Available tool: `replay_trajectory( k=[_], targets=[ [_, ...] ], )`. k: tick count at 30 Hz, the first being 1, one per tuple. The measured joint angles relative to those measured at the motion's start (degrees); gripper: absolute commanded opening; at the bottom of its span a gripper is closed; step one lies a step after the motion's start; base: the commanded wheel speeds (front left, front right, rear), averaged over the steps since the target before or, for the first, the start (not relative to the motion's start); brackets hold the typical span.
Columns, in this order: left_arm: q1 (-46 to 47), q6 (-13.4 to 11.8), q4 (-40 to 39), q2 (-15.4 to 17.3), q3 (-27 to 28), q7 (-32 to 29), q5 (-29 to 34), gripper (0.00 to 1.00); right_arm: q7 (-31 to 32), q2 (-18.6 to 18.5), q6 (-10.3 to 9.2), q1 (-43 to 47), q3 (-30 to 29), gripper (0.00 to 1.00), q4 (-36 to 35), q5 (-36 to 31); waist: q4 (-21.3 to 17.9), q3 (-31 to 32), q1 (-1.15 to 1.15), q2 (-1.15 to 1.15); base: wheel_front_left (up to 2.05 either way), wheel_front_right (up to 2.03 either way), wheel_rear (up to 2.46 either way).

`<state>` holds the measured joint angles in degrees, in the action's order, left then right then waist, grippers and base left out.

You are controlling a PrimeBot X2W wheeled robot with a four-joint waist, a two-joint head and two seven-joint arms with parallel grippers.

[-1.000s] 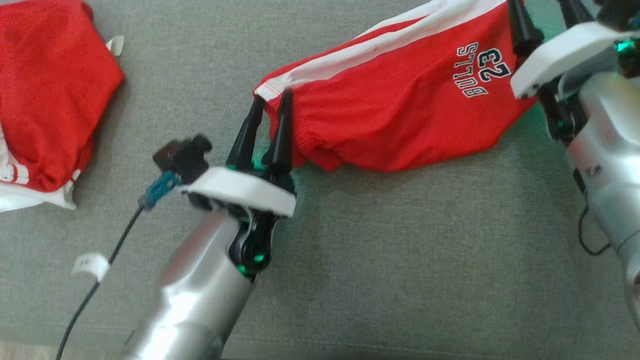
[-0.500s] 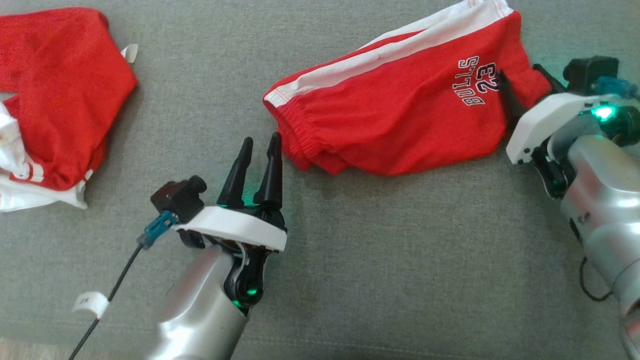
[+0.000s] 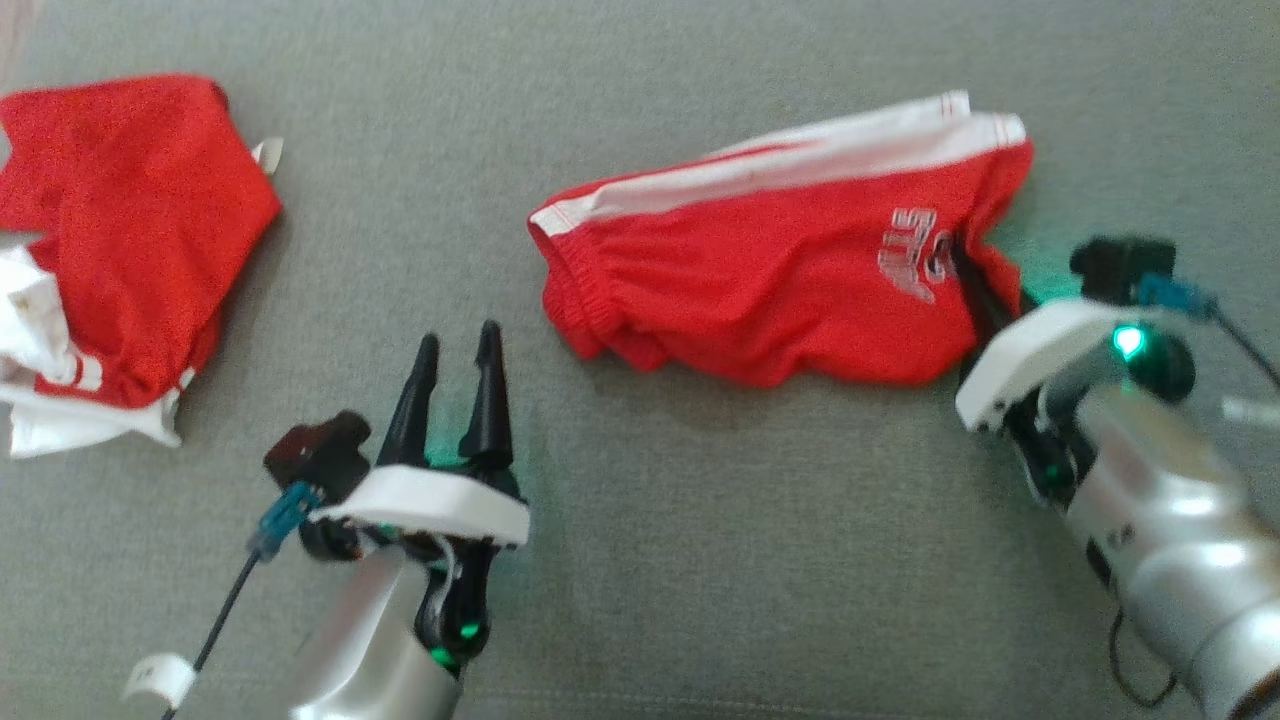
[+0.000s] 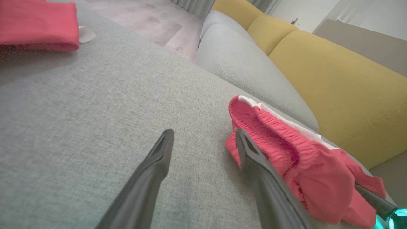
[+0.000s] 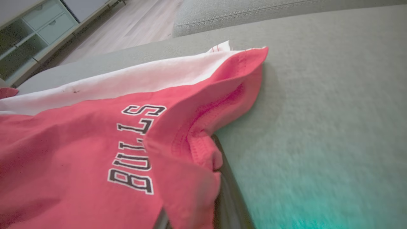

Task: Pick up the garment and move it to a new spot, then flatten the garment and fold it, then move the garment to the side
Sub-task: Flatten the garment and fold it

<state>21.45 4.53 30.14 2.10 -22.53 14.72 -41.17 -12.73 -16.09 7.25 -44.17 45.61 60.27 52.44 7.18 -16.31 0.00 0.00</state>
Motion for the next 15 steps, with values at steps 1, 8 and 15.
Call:
replay_trajectory(
  k=[1, 8, 15],
  targets=[
    [-0.7, 0.0, 0.0, 0.0, 0.6, 0.0, 0.5, 1.0, -0.5, 0.1, 0.0, 1.2, -0.2, 0.0, -0.1, 0.8, -0.4, 0.8, 0.0, 0.0, 0.0, 0.0, 0.0],
    [-7.2, 0.0, 1.0, 0.1, 2.7, 0.0, 3.7, 1.0, -1.4, 0.1, 0.0, 9.8, -2.2, 0.0, -1.6, 6.2, -2.6, 7.0, -0.01, 0.0, 0.0, 0.0, 0.0],
    [-10.0, 0.0, 1.2, 0.2, 3.0, 0.0, 3.9, 1.0, -1.4, -0.6, 0.0, 12.0, -5.4, 0.0, -3.5, 6.0, -3.5, 9.9, -0.01, 0.0, 0.0, 0.0, 0.0]
  ],
)
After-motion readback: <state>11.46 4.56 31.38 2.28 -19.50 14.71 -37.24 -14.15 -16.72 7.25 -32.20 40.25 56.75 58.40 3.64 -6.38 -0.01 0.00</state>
